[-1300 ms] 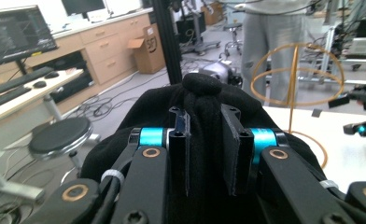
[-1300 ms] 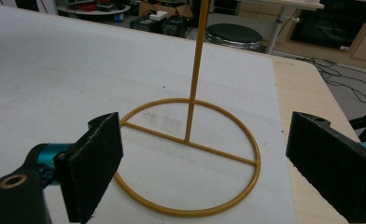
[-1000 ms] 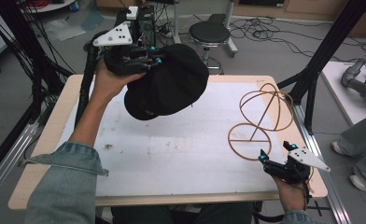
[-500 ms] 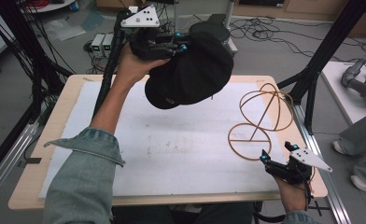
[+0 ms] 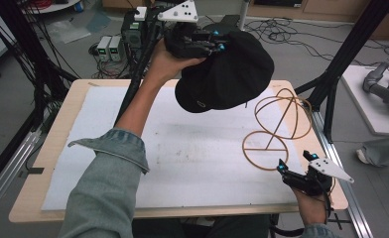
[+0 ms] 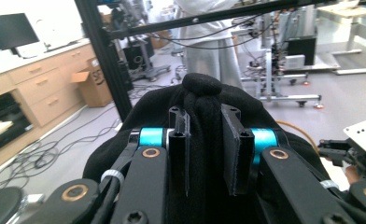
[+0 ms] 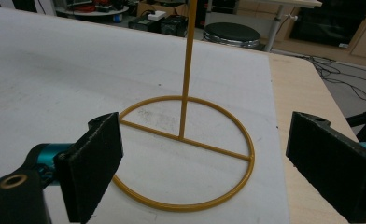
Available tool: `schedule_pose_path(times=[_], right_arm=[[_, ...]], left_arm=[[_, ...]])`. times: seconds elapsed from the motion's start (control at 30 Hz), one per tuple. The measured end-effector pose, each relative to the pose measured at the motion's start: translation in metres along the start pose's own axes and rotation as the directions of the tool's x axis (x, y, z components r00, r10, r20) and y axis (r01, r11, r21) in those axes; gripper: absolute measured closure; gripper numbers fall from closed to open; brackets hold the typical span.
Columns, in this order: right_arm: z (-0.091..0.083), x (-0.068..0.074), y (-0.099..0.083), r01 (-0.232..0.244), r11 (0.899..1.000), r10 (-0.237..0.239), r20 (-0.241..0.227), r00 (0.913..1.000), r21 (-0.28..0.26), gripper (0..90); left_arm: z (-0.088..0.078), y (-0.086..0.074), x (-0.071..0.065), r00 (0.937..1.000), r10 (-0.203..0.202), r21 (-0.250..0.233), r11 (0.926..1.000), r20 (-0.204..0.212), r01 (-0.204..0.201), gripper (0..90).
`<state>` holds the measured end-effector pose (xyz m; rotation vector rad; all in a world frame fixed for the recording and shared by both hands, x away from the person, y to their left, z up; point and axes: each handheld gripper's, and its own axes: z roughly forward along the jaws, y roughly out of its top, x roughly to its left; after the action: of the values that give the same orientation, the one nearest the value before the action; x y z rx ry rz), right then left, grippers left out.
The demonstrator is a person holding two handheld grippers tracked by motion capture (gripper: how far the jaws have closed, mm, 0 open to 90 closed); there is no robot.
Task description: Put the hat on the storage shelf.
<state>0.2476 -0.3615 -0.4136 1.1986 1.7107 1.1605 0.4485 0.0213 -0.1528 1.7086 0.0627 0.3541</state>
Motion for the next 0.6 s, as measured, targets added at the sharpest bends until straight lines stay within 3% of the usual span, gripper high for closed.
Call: schedule_pose_path(times=[0.23,0.6], right_arm=[[0.000,-0.001,0.000,-0.006,1.000,0.006,-0.002,1.0000,-0.004,10.7],[-0.001,-0.001,-0.001,-0.010,1.000,0.010,-0.003,0.9999,-0.007,10.7]], left_arm=[[0.026,0.003,-0.004,0.9977,0.011,-0.008,0.9999,0.067,-0.011,74.7],[0.057,0.000,-0.006,0.9912,0.014,-0.019,0.9997,0.132,-0.012,74.6]])
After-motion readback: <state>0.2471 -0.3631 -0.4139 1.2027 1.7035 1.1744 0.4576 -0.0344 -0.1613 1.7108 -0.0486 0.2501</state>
